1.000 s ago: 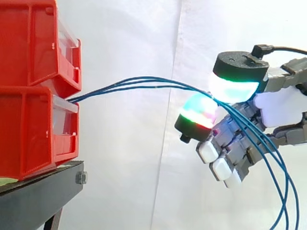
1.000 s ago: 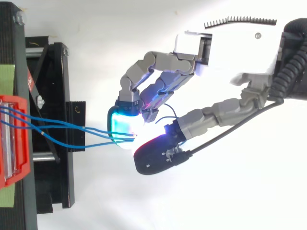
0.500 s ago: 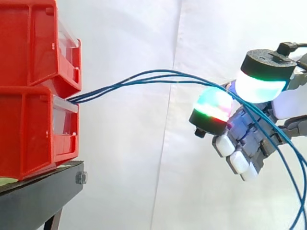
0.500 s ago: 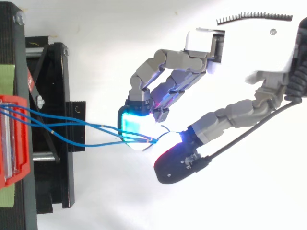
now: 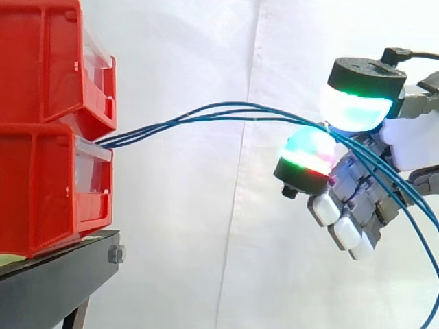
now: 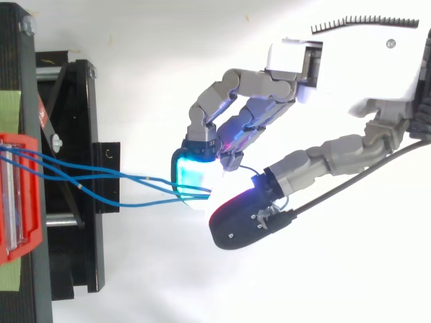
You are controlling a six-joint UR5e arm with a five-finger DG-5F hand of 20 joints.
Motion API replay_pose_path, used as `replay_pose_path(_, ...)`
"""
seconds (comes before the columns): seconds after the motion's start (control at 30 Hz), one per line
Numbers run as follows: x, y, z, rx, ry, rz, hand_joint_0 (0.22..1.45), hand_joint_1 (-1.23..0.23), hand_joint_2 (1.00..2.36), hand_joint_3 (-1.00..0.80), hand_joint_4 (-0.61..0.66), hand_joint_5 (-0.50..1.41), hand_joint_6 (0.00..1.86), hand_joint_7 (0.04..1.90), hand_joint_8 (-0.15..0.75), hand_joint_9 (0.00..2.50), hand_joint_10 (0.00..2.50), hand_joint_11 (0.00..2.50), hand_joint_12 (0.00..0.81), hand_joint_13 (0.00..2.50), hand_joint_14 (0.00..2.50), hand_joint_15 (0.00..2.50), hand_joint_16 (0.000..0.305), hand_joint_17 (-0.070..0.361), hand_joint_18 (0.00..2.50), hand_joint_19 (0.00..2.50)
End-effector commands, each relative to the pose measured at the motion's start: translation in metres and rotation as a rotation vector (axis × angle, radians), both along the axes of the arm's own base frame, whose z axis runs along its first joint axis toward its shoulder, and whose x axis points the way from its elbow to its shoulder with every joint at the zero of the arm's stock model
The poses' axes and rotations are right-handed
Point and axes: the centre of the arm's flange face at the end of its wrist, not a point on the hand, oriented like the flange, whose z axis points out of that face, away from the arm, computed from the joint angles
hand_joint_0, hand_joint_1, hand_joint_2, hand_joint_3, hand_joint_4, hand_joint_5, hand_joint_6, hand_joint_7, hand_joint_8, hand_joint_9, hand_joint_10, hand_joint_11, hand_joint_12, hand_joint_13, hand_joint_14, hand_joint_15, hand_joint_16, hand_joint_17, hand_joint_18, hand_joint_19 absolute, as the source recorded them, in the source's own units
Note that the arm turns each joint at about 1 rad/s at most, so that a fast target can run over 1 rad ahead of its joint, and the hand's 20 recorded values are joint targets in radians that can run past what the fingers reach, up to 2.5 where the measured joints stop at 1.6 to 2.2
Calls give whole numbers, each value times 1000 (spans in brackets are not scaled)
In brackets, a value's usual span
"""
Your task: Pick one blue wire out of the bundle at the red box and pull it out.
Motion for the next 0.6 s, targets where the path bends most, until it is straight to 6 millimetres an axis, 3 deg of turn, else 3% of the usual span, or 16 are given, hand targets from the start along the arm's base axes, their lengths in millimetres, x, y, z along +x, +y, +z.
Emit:
replay_pose_path(0.0,0,1,0,1,2,7,637,-722,1009,-373,155,-168,956,879,349,855,11,483,410,880,14,422,49,111,822,431)
replay_pose_path(0.27,-1,1,1,6,6,16,742,-849,1012,-333,22,-193,989,919,337,825,9,508,408,892,14,411,48,108,869,401)
replay_pose_path(0.57,-9,-1,5,15,39,27,792,-855,1007,-406,199,-225,991,805,317,745,8,518,401,863,14,409,48,107,859,390)
